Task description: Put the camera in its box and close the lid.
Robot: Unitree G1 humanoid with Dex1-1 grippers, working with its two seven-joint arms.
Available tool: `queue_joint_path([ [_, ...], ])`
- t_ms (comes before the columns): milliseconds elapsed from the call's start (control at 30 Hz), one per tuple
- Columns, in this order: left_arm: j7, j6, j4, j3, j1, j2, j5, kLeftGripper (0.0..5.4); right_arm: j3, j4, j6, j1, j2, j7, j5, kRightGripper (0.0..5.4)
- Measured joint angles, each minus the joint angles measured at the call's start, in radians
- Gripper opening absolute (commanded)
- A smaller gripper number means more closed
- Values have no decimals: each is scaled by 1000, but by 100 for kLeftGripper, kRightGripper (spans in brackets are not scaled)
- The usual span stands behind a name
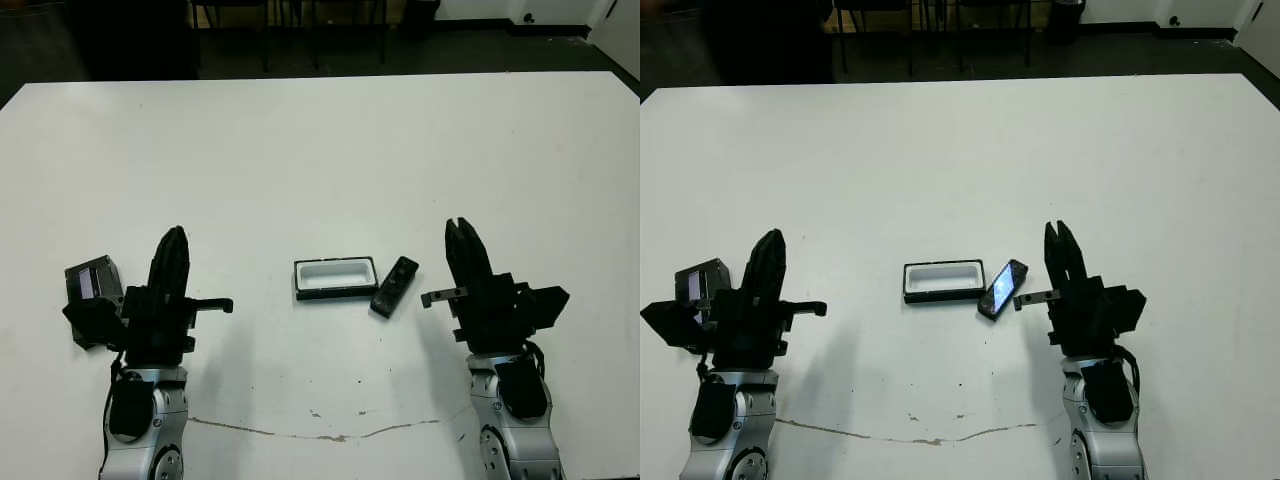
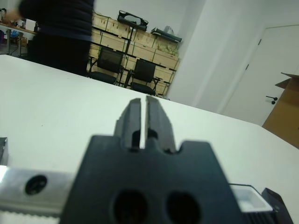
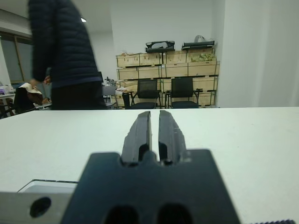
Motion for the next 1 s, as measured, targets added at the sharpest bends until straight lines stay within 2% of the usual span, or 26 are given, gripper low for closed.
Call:
queue_joint_path([
  [300, 0, 0, 2, -3, 1, 0, 0, 1, -2, -1, 19, -3, -13, 17, 12, 0],
  [433, 1, 0, 2, -5, 3, -1, 2, 1, -23, -38, 97, -77, -94, 66, 16, 0],
  [533, 0, -8, 3, -4, 4, -1, 3, 1, -56, -59, 202, -236, -204, 127, 24, 0],
  [600, 0, -10, 4, -4, 6, -1, 2, 1, -67, -42, 244, -360, -264, 163, 15, 0],
  [733, 4, -14, 3, -11, 12, -2, 15, 1, -25, 112, 350, -650, -424, 328, -35, 0],
  [833, 8, -17, 4, -15, 14, -6, 16, 1, 46, 264, 351, -817, -478, 456, -76, 0],
  [1000, 15, -20, 5, -24, 16, -11, 16, 1, 195, 507, 287, -986, -482, 666, -157, 0],
])
